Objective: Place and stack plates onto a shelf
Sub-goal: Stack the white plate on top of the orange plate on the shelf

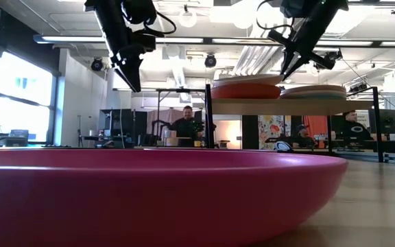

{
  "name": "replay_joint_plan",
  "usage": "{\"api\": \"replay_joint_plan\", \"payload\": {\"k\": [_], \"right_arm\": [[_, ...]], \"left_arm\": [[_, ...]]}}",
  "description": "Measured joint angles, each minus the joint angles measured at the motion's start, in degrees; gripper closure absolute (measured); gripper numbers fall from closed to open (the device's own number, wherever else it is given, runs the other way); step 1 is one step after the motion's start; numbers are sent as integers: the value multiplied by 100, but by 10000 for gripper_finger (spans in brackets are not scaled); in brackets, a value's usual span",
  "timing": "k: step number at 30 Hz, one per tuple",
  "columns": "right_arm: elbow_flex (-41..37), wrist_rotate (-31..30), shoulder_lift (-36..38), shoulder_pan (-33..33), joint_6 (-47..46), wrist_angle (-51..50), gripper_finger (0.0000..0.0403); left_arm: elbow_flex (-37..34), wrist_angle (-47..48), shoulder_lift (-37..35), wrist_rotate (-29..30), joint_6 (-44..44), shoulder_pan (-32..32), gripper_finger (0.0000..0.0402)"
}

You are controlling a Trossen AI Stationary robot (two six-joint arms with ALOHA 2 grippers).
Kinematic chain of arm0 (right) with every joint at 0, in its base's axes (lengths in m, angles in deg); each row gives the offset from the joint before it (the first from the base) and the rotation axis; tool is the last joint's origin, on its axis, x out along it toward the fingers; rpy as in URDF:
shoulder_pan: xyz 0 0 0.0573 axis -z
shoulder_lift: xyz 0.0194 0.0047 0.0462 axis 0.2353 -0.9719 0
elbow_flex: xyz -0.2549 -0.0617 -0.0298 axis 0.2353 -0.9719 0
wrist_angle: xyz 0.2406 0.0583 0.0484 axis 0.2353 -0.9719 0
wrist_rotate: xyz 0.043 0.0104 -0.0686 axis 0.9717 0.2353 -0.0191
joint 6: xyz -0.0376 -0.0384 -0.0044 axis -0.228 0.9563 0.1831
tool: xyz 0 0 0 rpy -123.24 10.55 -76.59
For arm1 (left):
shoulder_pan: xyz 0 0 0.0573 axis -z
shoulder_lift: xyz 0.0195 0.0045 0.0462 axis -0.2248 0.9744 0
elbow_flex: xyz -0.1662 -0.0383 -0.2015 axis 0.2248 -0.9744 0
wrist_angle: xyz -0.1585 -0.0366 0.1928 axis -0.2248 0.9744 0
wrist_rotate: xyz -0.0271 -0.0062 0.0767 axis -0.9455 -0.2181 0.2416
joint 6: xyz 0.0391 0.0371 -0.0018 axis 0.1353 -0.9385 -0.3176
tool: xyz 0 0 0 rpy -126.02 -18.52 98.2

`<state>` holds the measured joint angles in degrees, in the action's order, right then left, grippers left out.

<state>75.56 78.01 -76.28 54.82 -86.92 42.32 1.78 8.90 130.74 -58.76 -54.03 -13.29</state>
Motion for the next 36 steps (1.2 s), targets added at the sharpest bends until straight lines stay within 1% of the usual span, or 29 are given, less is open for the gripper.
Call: {"api": "replay_joint_plan", "payload": {"k": [8,11,14,19,24,36], "right_arm": [[0,-205,0,-194,-326,-25,403],[0,-398,0,-281,-387,-146,403],[0,-463,-2,-259,-419,-121,403],[0,-469,-58,-263,-487,46,403],[-2,-415,-303,-263,-522,88,403],[-2,-297,-337,-219,-675,95,403]], "left_arm": [[0,-2,0,0,20,0,268],[0,-3,0,0,15,0,268],[0,-31,2,0,15,0,268],[0,-215,0,0,2,0,268],[0,-300,0,-3,0,-27,268],[0,-284,0,-1,0,-470,268]]}}
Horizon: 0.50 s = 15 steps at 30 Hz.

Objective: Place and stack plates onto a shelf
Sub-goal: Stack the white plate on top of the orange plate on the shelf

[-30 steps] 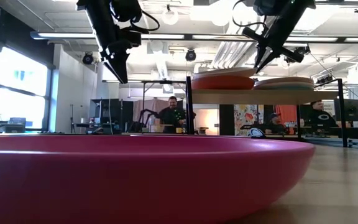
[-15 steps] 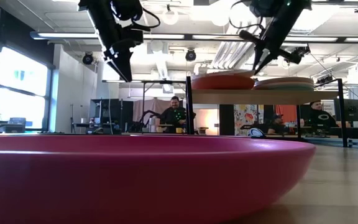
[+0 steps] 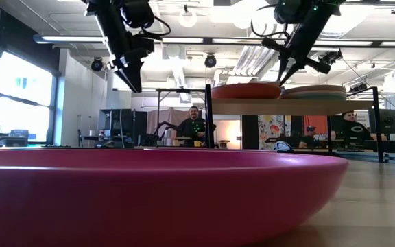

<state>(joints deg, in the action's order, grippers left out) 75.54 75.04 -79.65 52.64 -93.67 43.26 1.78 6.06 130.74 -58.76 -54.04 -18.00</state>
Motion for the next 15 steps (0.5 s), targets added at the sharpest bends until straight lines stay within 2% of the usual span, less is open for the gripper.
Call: {"api": "replay_joint_plan", "payload": {"k": [15], "right_arm": [[0,157,2,-2,135,-1,402]], "left_arm": [[0,40,0,-2,-46,-172,268]]}}
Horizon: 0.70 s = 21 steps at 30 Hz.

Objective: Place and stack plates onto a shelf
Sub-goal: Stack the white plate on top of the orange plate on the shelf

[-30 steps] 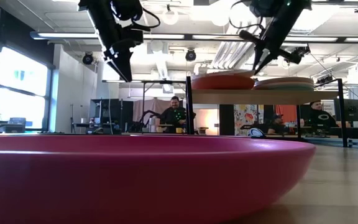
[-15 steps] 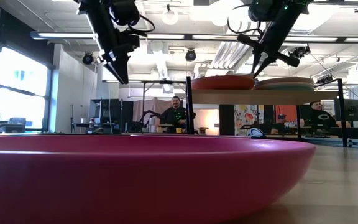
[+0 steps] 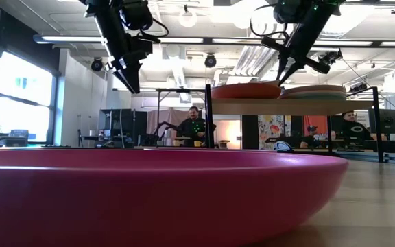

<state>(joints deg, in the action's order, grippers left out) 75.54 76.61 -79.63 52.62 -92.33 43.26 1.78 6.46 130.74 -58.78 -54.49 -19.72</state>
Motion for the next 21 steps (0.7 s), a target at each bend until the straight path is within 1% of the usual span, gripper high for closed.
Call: {"api": "replay_joint_plan", "payload": {"k": [17,21], "right_arm": [[0,421,2,-2,9,2,402],[0,444,2,-2,23,2,402]], "left_arm": [[0,300,0,0,0,0,268],[0,307,0,0,0,0,268]]}}
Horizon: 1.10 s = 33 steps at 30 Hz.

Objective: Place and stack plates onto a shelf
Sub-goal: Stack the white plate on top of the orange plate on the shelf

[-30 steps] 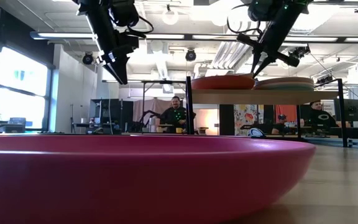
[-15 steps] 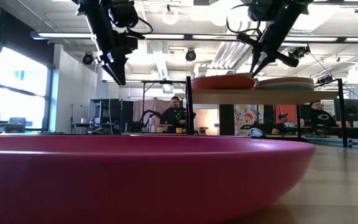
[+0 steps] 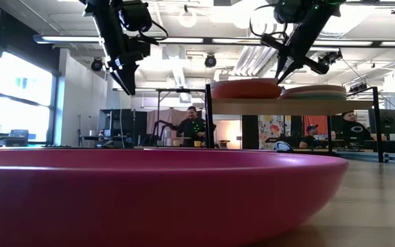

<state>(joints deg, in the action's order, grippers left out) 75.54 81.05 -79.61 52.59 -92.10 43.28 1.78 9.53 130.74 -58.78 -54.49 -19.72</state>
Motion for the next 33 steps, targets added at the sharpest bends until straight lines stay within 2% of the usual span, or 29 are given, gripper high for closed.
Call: {"api": "replay_joint_plan", "payload": {"k": [33], "right_arm": [[0,-40,4,2,-173,-15,402]], "left_arm": [[0,44,0,0,2,2,268]]}}
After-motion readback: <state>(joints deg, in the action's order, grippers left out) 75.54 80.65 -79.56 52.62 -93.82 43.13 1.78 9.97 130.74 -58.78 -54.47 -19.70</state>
